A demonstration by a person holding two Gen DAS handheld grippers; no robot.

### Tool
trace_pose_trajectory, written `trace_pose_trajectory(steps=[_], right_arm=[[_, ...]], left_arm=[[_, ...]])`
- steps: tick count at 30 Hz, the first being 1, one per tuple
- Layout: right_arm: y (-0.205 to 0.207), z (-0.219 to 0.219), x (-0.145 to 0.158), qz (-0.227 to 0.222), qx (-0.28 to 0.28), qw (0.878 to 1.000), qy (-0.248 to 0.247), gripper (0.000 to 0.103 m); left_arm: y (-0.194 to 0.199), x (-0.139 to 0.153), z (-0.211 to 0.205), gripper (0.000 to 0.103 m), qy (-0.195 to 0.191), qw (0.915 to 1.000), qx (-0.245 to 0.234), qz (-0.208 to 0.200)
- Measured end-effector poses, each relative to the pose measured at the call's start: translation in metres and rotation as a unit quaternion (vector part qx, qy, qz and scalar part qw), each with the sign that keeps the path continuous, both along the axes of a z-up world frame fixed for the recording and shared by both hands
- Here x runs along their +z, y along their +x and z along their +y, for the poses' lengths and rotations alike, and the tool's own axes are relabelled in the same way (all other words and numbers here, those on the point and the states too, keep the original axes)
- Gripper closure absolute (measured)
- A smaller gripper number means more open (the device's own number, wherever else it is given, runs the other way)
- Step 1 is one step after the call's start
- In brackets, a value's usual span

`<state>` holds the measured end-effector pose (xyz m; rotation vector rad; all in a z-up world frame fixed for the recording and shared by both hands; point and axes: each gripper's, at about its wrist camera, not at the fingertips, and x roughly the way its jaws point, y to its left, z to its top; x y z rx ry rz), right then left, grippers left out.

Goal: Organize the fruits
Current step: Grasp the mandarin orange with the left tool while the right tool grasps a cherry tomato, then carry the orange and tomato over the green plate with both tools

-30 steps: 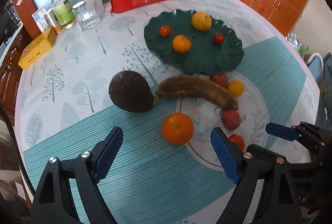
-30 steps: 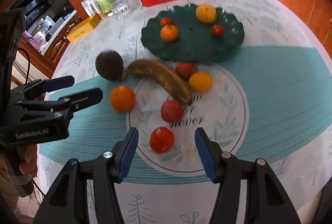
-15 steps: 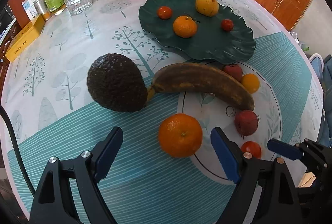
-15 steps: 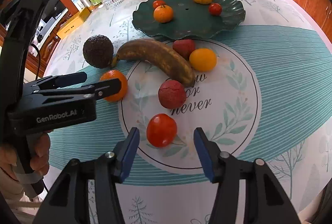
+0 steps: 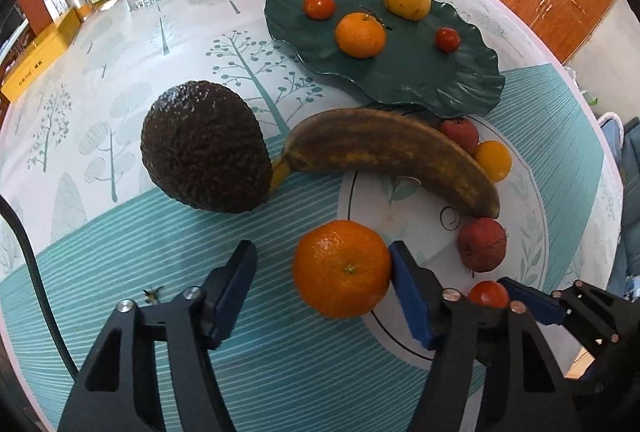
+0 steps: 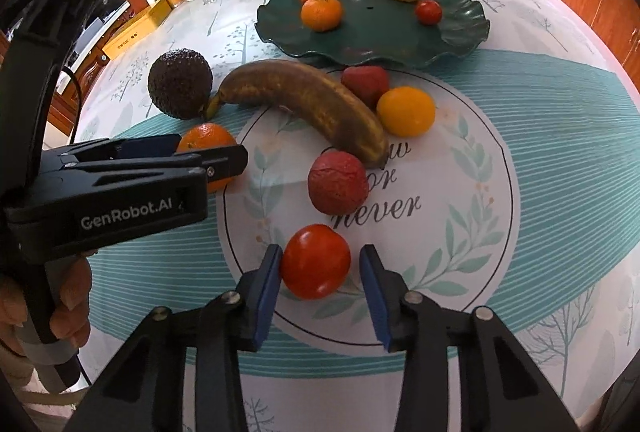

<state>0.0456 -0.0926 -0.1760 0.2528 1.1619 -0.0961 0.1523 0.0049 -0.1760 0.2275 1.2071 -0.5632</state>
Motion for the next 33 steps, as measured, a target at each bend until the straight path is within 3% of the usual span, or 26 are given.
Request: trace_pose_trajectory(steps=[5,17,24,33], right_arm=[[0.000,0.005,-0.001,-0.002,0.011,1.000,-0.017,0.069],[-0.007,0.004,0.004,-0.007,0.017,1.000,-0.008,0.070],[-0.013,0.002,0.025,-0.023,0.022,0.999,-0.011,0.070],[-0.017,-0.020,0.078,-0.050,0.005,0.999,0.001,0.070]], left_arm=[[-0.006,0.000,-0.005,0.057,-0.001,1.0000,-0.007,0.005],[-0.011,0.006,0.003,0.060,-0.009,0.9998,0.014,0.012],[-0.026,0.037,0.007,0.060,-0.031,0.9994,0.015,-0.006],[-0.046,0.089,0.010,0.060,-0.060,0.9975,0.025,-0.028]])
